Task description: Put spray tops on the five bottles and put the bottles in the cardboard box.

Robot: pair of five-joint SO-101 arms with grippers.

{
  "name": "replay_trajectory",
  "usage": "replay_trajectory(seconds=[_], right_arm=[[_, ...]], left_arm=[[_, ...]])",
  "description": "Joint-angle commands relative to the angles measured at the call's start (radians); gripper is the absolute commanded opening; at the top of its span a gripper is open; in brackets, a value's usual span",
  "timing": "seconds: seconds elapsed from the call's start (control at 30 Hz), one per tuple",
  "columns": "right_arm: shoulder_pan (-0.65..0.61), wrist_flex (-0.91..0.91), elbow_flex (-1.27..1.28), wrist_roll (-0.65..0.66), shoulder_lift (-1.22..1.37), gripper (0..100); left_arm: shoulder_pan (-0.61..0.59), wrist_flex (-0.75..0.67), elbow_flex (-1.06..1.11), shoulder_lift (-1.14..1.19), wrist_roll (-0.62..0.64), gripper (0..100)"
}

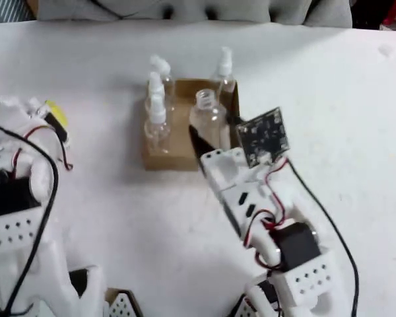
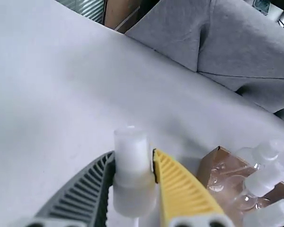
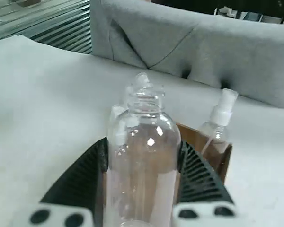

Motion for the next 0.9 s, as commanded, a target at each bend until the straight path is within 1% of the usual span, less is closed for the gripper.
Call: replay_trajectory(seconds=[0.0, 0.07, 0.17, 0.23, 0.37, 0.47, 0.57, 0.67, 0.77, 0.8, 0.87], right_arm=[[-0.058, -0.116, 0.074, -0.025, -0.033, 1.6], [-0.09, -0.16, 0.143, -0.028, -0.085, 1.6], [-0.147, -0.214, 0.262, -0.028, -0.209, 1.6], [-0.191, -0.249, 0.344, -0.021, -0.308, 1.6], [-0.291, -0.323, 0.486, -0.021, -0.467, 1.6], [-0.348, -0.384, 0.563, -0.02, -0.541, 1.6], [-0.377, -0.43, 0.624, -0.02, -0.572, 1.6], [-0.392, -0.438, 0.643, -0.02, -0.572, 1.6], [-0.392, -0.433, 0.644, -0.02, -0.573, 1.6], [-0.392, -0.432, 0.644, -0.02, -0.573, 1.6], [-0.392, -0.432, 0.644, -0.02, -0.573, 1.6]], left_arm=[[0.039, -0.054, 0.032, -0.139, -0.008, 2], [0.07, -0.098, 0.08, -0.206, -0.006, 2], [0.085, -0.195, 0.161, -0.295, 0.002, 2], [0.082, -0.269, 0.212, -0.341, 0.078, 2], [0.077, -0.384, 0.273, -0.394, 0.301, 2], [0.077, -0.431, 0.276, -0.397, 0.384, 2], [0.071, -0.494, 0.275, -0.4, 0.43, 2], [0.004, -0.531, 0.272, -0.4, 0.474, 2], [-0.076, -0.525, 0.247, -0.4, 0.548, 2], [-0.096, -0.519, 0.242, -0.401, 0.569, 2], [-0.134, -0.459, 0.224, -0.404, 0.611, 2]])
